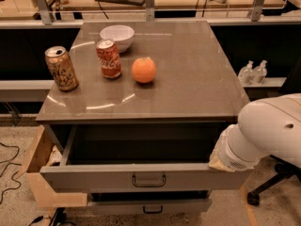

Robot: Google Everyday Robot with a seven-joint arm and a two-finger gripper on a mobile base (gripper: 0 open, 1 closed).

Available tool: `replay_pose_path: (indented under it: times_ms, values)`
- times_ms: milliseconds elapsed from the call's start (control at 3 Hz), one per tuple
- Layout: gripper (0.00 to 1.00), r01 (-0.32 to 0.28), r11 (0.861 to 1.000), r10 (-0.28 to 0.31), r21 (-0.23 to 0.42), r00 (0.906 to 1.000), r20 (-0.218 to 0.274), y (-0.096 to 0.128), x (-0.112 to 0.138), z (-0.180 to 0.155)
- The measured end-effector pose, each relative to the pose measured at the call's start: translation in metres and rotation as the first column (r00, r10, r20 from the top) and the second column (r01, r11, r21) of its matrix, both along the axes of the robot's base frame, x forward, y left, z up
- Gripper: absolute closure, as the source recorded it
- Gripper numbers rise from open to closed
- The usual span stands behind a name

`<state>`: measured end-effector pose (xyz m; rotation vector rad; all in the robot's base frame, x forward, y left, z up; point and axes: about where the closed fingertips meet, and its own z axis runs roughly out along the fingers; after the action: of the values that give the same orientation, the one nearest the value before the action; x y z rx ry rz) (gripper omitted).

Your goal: Close top drawer

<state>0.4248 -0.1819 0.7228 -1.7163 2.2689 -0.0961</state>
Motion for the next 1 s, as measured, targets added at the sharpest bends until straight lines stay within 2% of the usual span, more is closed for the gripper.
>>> replay_pose_path:
  times_ms: [333,667,1000]
  values:
    - [1.00,0.045,0.999,-0.044,-0.013,0.9983,0.038,-0.042,0.016,0.028]
    - [1.00,0.066,0.997,-0.064,-0.034,0.9971,0.042,-0.088,0.020,0.054]
    - [1.00,0.022,1.000,-0.022,-0.017,0.9997,-0.010,-0.094,-0.003,0.056]
